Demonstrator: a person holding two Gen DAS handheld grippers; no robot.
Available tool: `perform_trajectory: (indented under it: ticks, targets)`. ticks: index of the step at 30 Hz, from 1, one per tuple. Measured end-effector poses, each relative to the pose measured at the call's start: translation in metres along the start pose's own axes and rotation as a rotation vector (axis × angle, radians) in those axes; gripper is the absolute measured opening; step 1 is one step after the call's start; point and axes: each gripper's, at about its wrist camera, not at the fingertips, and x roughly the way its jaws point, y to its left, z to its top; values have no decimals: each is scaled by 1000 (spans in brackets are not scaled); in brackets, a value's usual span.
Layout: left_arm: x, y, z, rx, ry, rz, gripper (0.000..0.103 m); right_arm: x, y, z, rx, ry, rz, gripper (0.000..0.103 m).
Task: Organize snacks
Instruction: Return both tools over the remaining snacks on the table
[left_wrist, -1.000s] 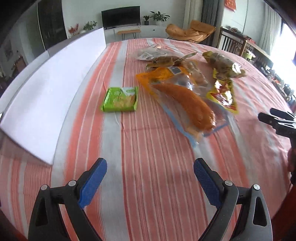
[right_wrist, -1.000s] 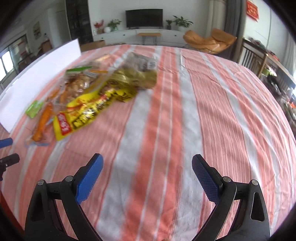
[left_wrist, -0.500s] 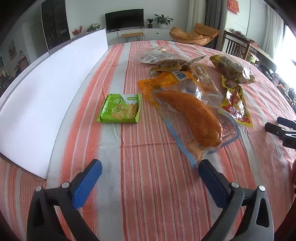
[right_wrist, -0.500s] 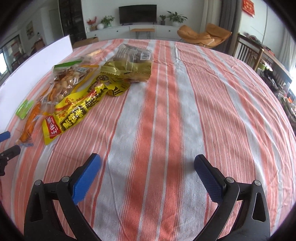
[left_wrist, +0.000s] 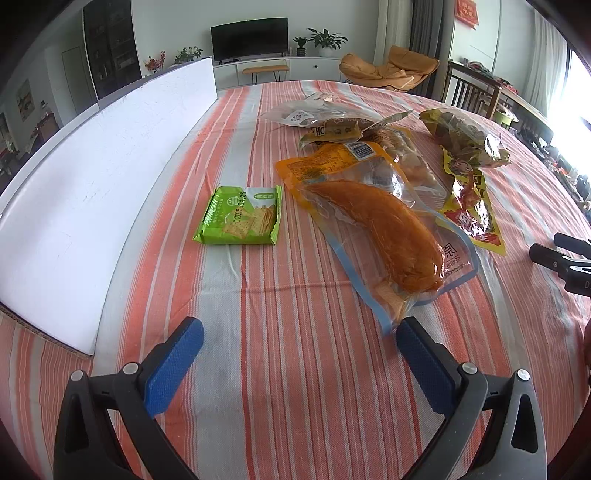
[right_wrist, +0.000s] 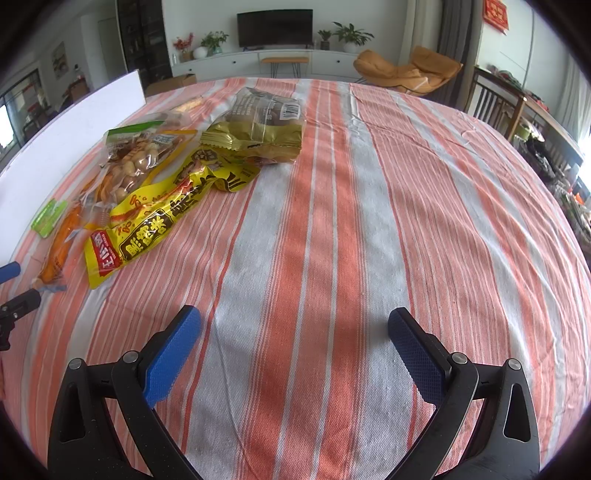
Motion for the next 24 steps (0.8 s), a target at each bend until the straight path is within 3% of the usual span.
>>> perform_trajectory:
  ticks: [24]
  targets:
    - [-1,2,-1,-2,-1,-4,103,0,-3,-4,5,4,23,103]
